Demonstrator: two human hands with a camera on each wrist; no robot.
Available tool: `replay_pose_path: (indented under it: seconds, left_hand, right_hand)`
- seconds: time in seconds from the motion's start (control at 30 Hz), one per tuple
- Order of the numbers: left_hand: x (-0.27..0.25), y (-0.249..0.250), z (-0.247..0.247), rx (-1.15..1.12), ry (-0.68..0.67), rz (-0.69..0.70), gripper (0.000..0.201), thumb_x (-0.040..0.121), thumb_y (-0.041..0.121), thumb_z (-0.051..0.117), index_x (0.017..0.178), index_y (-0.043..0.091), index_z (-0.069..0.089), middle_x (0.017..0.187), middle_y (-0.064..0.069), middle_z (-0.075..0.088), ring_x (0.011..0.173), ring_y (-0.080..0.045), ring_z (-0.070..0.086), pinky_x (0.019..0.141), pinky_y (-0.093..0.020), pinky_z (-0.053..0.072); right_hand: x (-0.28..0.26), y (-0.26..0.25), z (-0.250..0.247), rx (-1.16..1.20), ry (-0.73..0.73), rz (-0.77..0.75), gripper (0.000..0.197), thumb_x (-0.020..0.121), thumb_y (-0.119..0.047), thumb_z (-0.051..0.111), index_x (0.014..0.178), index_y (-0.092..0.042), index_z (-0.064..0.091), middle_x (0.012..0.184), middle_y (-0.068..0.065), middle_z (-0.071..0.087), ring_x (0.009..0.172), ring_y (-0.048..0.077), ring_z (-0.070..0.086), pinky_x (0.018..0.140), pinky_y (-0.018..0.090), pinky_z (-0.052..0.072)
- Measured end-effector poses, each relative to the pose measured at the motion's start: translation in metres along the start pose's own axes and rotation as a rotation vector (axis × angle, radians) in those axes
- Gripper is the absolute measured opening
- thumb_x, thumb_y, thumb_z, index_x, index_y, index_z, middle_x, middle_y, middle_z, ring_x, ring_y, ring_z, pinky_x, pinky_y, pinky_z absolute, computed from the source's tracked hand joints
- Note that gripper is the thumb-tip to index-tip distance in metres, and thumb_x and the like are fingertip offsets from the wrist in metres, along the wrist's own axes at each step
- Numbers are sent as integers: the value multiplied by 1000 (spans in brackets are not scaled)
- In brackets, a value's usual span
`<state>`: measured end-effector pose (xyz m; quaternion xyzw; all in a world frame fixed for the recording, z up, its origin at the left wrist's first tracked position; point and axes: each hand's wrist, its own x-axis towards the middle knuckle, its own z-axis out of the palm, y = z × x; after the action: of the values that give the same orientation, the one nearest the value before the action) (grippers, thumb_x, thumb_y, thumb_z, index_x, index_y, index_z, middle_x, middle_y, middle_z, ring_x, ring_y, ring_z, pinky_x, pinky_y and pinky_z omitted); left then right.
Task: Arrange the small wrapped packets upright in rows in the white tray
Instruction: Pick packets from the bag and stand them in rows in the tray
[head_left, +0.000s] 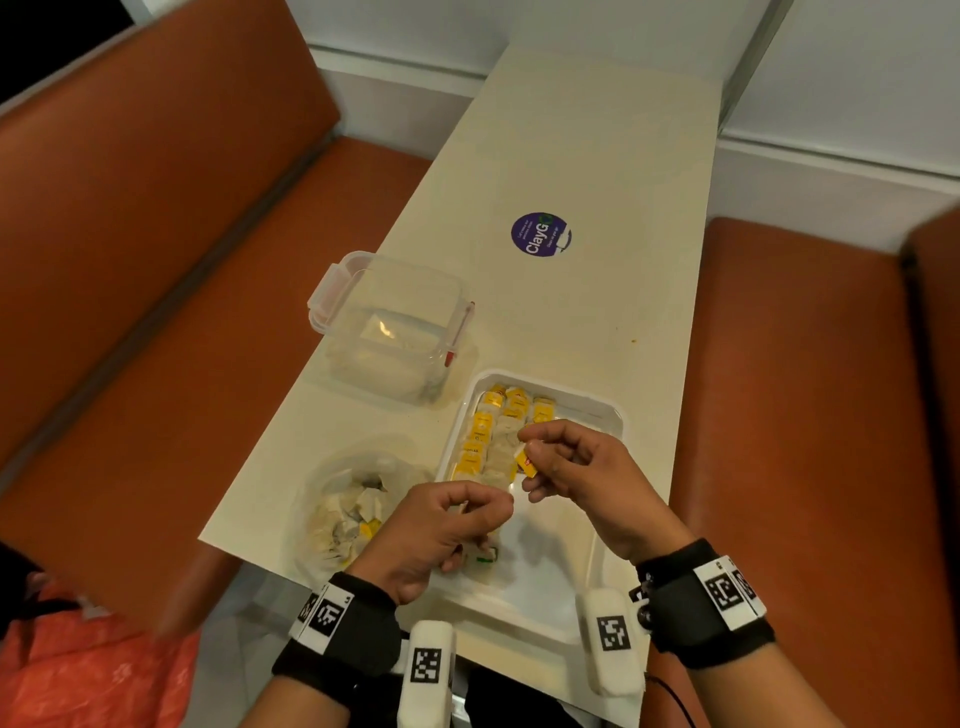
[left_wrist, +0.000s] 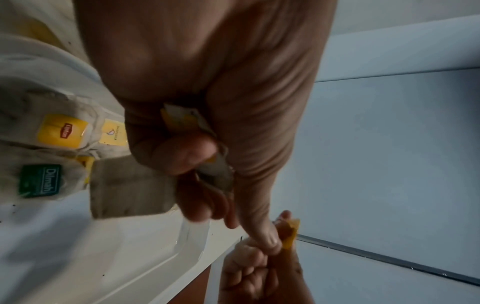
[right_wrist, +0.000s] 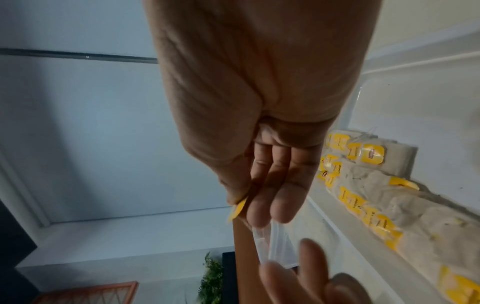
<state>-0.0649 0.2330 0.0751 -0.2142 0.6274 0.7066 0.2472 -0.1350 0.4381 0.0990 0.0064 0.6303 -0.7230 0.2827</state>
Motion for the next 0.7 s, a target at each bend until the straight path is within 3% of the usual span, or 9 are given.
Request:
replay_pose_path:
  seconds: [0.17,0.33,0.4,0.47,0.53,0.57,0.63,0.7]
  left_hand:
    - [-2,-1,-5,-276,37,-63,40,83,15,81,121,7,74,111,-21,77,86,-13,72,45,-20,31]
    - [-2,-2,-7,-339,44,-48,63,65,15,89,127,16,73,127,-4,76,121,-19,70,50,-21,29]
    - [-1,-4,-8,-292,28,-11,50,82,4,80,129,22,73,128,-3,76,120,-20,71,47,-19,32]
    - [-2,-1,-5,-171,20,28,49,92,-1,72,128,33,75,127,0,76,104,-16,73,48,-18,37]
    - [0,2,-2,-11,23,103,52,94,5,74,130,43,72,123,2,76,88,-9,70,55,-18,45]
    - [1,4,1,49,36,149,53,94,11,76,132,47,69,122,1,75,88,-8,70,62,-19,51]
    - [6,6,4,147,52,233,53,92,25,82,133,53,66,118,0,73,105,-11,72,85,-30,60]
    - [7,8,7,261,35,284,43,87,36,84,124,53,70,110,1,74,112,-13,69,101,-44,56]
  right_hand:
    - [-10,-15,-1,16,-110,-42,24,96,-17,66,116,-8,75,87,14,66,81,27,69,83,39,60]
    - [-16,-27,1,-12,-196,-48,22,98,-14,63,114,-2,73,87,13,69,84,29,69,87,43,59]
    - [-17,-31,2,-24,-214,-45,21,99,-13,62,113,-1,72,88,14,70,84,31,69,88,46,58]
    - [-19,-33,3,-18,-228,-43,20,99,-11,61,113,1,71,89,16,70,85,32,68,85,43,59]
    - [-20,-34,4,-19,-244,-44,20,99,-11,61,112,1,71,89,17,71,85,33,68,87,45,58]
    - [-21,-35,4,-26,-249,-44,20,99,-12,62,111,0,71,89,17,71,85,33,68,88,49,56]
    - [-22,-37,5,-31,-252,-44,18,98,-13,63,109,-3,72,89,14,72,86,34,68,89,50,53]
    - [-22,-39,6,-38,-251,-46,15,98,-13,63,107,-7,74,89,13,72,86,33,66,86,45,51]
